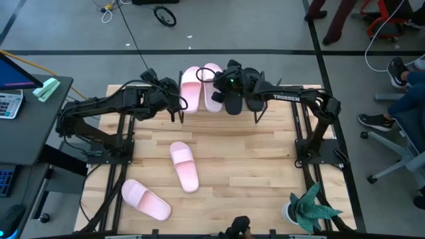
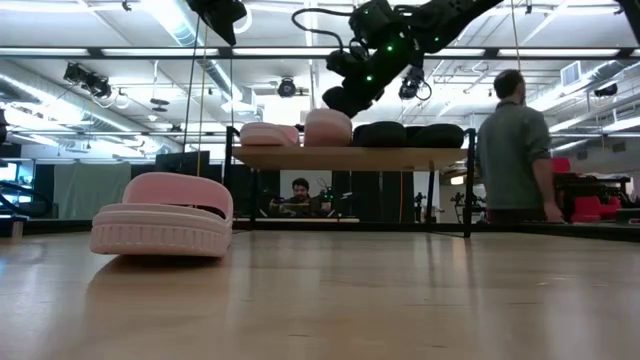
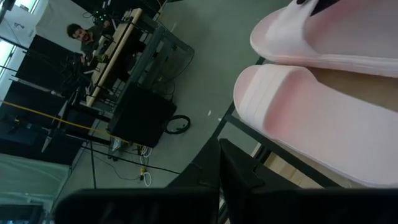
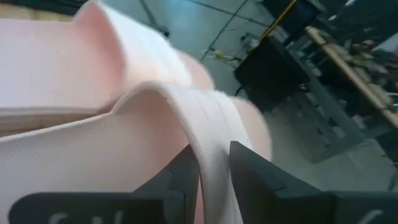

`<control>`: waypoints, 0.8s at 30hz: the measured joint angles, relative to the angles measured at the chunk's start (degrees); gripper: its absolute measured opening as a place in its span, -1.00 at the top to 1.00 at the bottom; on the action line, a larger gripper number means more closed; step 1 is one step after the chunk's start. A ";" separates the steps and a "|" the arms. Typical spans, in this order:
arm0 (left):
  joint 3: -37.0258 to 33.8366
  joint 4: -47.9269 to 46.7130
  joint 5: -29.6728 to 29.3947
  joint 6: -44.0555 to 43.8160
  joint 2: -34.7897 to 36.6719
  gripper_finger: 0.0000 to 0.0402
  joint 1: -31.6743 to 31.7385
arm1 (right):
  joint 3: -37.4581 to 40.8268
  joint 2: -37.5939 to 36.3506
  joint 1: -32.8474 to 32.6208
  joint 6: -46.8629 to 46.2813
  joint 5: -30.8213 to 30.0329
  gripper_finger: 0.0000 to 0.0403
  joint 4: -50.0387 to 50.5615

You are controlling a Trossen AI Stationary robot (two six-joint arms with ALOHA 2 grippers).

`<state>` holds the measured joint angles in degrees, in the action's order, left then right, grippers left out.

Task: Pick and place slides into the shelf
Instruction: Put the bottom right pink slide on the shelf

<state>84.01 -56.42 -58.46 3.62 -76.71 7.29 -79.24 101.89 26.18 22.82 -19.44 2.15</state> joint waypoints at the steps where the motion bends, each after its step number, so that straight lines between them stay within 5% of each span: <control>1: 0.00 0.02 0.00 -0.02 0.00 0.93 0.00 | 0.00 -0.06 0.04 -0.12 0.89 0.52 0.97; 24: 0.00 0.02 0.02 -1.22 -0.02 0.90 0.00 | -0.04 -0.10 -3.28 0.80 -1.13 0.29 1.96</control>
<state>84.01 -56.40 -58.43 2.40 -76.73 7.29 -79.29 101.79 22.90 23.62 -20.57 4.11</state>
